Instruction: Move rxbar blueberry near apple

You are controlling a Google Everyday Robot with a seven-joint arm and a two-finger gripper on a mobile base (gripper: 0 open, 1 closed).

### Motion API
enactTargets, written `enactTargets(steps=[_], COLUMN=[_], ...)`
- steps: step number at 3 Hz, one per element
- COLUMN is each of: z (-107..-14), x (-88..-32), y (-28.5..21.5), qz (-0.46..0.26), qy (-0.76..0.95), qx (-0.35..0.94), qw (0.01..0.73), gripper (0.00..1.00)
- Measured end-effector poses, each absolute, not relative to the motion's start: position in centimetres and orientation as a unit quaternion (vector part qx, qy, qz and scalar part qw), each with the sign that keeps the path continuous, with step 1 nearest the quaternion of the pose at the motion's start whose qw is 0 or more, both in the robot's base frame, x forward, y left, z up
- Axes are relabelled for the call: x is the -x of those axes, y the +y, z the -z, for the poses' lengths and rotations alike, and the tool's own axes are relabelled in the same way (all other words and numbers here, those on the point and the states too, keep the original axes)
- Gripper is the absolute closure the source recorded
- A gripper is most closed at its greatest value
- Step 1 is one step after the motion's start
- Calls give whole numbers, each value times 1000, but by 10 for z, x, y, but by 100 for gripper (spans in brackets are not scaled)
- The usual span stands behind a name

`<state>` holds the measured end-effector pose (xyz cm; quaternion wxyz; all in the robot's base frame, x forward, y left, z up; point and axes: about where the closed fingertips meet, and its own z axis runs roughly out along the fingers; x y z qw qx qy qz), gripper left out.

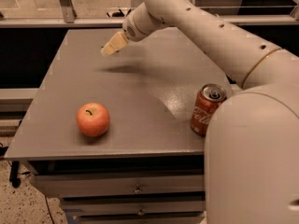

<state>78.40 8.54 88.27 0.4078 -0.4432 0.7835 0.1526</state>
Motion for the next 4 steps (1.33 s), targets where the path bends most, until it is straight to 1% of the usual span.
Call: enactTargets(steps=[4], z=[-851], x=[-809], y=[108], qz=[-144], qy=[816], qx=[412], qw=[380], gripper=[0])
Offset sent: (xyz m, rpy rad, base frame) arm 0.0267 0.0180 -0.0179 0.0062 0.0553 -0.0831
